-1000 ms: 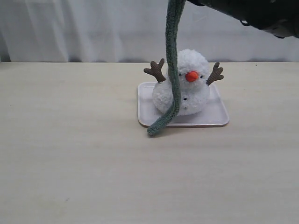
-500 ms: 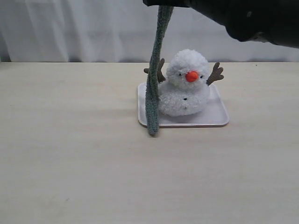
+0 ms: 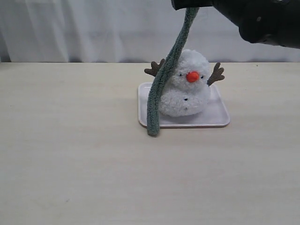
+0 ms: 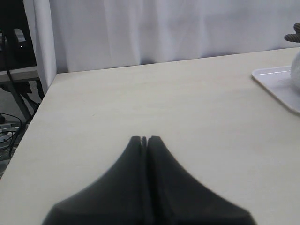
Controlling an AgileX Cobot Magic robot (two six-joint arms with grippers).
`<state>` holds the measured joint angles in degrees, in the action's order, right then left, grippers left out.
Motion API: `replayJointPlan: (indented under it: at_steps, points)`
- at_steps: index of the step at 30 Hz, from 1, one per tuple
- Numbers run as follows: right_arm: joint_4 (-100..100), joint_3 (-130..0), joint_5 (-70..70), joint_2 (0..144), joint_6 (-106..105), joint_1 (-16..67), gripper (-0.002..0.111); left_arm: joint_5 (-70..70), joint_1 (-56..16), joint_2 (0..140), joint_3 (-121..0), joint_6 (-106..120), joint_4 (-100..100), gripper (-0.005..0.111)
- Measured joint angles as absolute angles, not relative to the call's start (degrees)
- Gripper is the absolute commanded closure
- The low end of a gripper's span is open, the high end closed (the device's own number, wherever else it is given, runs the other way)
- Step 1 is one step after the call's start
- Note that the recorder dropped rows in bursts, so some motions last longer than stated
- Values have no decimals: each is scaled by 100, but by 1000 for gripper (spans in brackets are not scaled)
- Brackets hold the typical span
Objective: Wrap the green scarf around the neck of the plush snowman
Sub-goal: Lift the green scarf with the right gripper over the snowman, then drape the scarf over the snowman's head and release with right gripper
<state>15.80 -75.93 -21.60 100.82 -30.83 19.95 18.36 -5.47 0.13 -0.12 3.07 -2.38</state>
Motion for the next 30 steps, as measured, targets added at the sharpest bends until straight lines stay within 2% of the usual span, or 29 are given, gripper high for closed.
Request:
replayJointPlan:
  at_steps: [17,24,30]
  points:
    - [1580,-7661,-3106,10416,-3073,1900,104,1836,-547,13,-12,307,-238,107]
    - [1580,-7661,-3011,10936,-3197,1826,104,1836,-547,13,-12,307,-238,107]
    - [1580,-7661,-2200,10960,-3207,1614,104,1836,-547,13,-12,307,-238,107]
